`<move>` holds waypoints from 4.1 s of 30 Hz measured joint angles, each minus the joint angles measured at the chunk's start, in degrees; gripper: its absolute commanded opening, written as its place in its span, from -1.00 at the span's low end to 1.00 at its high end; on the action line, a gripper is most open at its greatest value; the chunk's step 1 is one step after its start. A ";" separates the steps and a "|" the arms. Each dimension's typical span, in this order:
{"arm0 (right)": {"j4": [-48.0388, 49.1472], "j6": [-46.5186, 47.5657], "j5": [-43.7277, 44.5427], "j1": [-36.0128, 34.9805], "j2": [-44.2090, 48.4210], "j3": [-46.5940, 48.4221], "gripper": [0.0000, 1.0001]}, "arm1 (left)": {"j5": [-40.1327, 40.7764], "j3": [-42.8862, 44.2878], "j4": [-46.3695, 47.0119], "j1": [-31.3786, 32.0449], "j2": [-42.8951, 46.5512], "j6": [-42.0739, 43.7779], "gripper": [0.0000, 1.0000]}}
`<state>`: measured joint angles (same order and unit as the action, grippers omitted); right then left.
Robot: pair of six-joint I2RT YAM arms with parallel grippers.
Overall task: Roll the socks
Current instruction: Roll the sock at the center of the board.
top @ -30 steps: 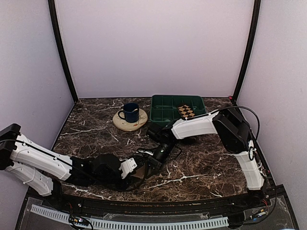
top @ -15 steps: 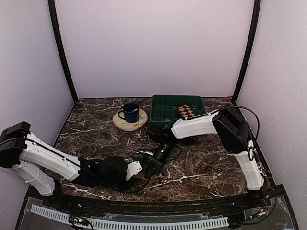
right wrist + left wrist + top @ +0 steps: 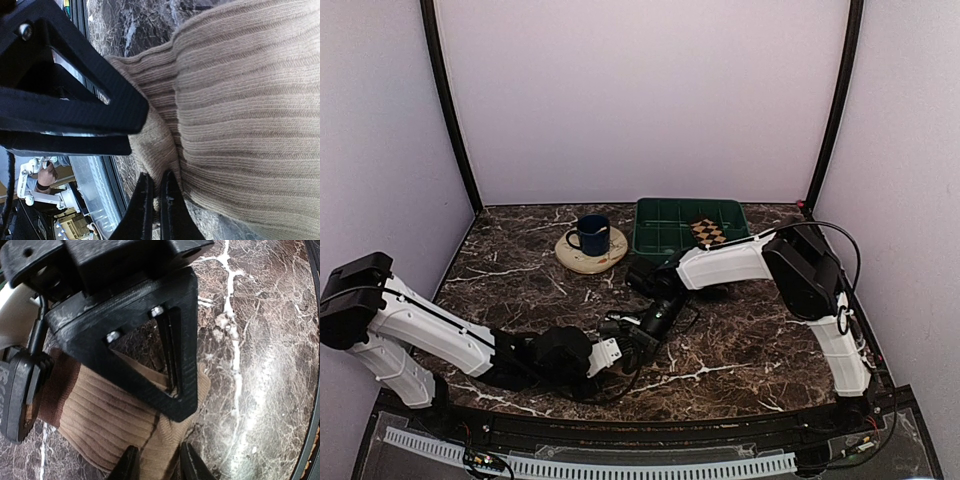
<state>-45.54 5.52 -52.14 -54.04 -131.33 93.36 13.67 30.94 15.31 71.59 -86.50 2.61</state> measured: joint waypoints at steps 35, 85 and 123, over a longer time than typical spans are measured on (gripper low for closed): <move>10.08 -6.08 -2.82 2.84 4.09 -9.27 -0.41 | -2.27 6.08 -9.25 0.04 -4.17 -1.36 -1.00; 46.29 10.16 53.51 -20.26 31.98 -39.21 -0.12 | -54.14 18.53 -31.74 -24.35 -14.43 -6.25 -1.00; 43.47 24.28 58.31 -21.24 20.46 -30.88 -0.70 | -61.75 19.93 -33.86 -26.49 -18.18 -4.63 -1.00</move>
<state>-2.07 29.80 6.17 -75.29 -110.87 62.48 -48.07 50.87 -18.55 45.10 -104.68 -2.02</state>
